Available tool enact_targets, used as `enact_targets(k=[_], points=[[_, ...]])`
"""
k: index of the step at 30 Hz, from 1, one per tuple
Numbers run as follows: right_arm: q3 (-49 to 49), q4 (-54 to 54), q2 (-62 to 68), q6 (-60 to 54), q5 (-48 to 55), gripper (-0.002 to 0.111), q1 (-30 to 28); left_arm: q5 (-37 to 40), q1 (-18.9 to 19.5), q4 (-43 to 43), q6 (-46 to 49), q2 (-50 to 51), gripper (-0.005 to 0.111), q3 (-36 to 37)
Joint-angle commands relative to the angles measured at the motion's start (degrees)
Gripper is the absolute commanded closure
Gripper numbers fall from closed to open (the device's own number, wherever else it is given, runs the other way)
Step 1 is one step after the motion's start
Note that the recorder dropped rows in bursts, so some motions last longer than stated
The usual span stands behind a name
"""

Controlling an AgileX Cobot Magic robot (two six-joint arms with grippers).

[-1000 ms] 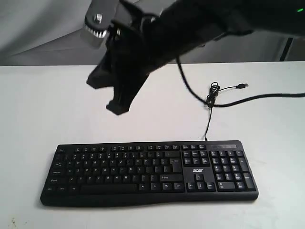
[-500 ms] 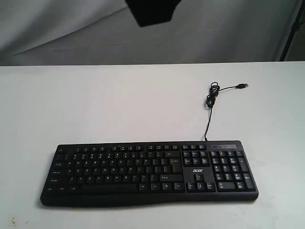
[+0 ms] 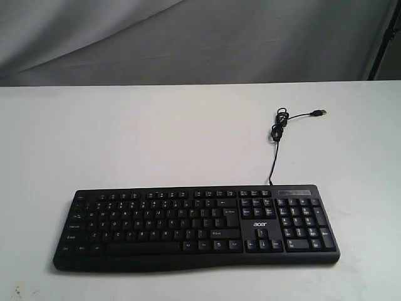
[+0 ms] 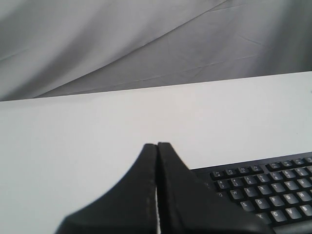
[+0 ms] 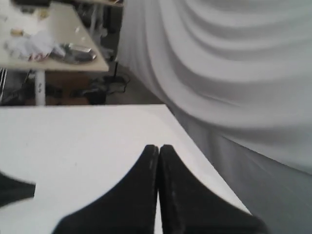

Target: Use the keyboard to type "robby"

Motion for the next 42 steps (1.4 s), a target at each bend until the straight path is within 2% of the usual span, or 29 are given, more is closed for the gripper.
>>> enact_targets(k=[1,9,16,23,26,29,30,34,39,42], points=[[0.0,1.3,-0.8,10.6,-7.2,0.108,-2.4,-0.3,-0.3,0.3,-0.2,-0.2,0.107,0.2],[0.0,-2.9,-5.6,19.0,-1.7,0.108,-11.2,-0.3,-0.3,0.3,-0.2,-0.2,0.107,0.2],[2.8,-15.7,-17.6,24.4,-1.7,0.108,-19.0,-0.3,-0.3,0.3,-0.2,-0.2,0.107,0.2],[20.3,-25.2,-33.5,30.5,-11.2,0.108,-28.2,-0.3,-0.3,0.3,-0.2,-0.2,0.107,0.2],[36.2,-26.2,-45.6,31.2,-17.6,0.108,-33.9,-0.3,-0.3,0.3,-0.2,-0.2,0.107,0.2],[46.6,-26.2,-53.9,31.3,-17.8,0.108,-36.6,-0.3,-0.3,0.3,-0.2,-0.2,0.107,0.2],[50.1,-23.2,-56.9,33.4,-19.7,0.108,-37.0,-0.3,-0.3,0.3,-0.2,-0.2,0.107,0.2],[54.7,-22.7,-62.8,40.6,-21.5,0.108,-37.2,-0.3,-0.3,0.3,-0.2,-0.2,0.107,0.2],[59.3,-24.7,-69.2,54.7,-22.5,0.108,-37.2,-0.3,-0.3,0.3,-0.2,-0.2,0.107,0.2],[61.9,-24.8,-70.8,56.6,-23.1,0.108,-37.2,-0.3,-0.3,0.3,-0.2,-0.2,0.107,0.2]])
